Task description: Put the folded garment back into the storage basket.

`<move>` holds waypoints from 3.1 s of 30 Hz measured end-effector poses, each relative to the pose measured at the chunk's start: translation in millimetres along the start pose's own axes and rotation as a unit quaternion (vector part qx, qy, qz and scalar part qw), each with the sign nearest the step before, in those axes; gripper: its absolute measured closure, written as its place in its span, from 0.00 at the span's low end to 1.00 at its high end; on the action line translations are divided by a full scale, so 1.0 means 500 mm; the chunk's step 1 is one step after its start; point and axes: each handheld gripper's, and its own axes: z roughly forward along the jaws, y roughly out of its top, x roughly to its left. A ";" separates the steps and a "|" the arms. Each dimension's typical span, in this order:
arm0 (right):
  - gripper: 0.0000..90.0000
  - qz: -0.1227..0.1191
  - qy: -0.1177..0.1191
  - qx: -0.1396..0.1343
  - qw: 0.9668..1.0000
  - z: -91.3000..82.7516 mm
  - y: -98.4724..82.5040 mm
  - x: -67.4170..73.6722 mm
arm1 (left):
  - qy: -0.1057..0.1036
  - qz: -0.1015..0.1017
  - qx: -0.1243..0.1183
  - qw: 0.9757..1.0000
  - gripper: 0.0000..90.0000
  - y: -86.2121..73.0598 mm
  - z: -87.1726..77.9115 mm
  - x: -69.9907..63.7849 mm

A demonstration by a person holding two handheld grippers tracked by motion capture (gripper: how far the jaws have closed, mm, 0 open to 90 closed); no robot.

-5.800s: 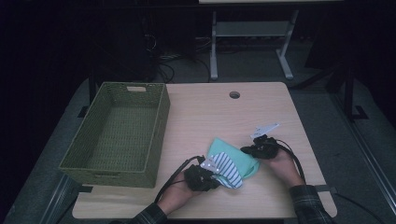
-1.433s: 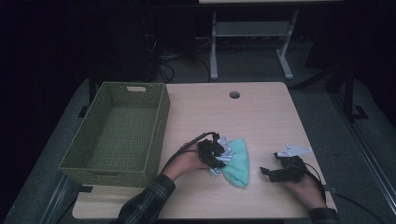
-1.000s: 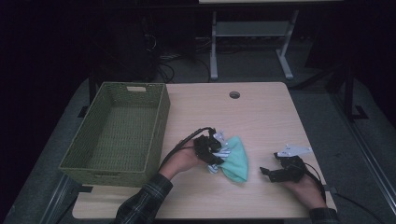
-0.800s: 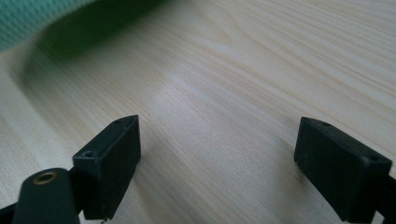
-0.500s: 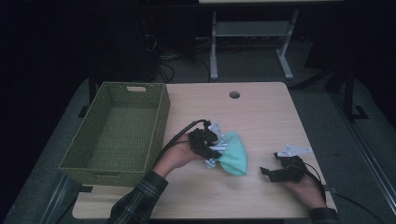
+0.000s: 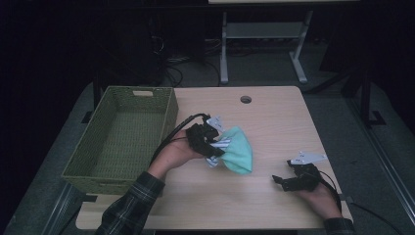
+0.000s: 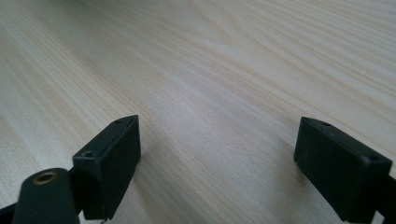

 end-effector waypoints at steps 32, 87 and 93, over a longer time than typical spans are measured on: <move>0.03 0.009 -0.010 0.012 1.000 0.005 0.002 -0.001 | 0.072 -0.062 -0.027 0.995 0.76 -0.088 -0.175 0.055; 0.03 0.007 -0.010 0.012 1.000 0.006 0.002 -0.001 | 0.207 -0.274 -0.033 0.938 0.76 -0.403 -0.286 0.129; 0.03 0.008 -0.009 0.012 1.000 0.006 0.002 -0.001 | 0.207 -0.281 -0.030 0.936 0.76 -0.431 -0.265 0.138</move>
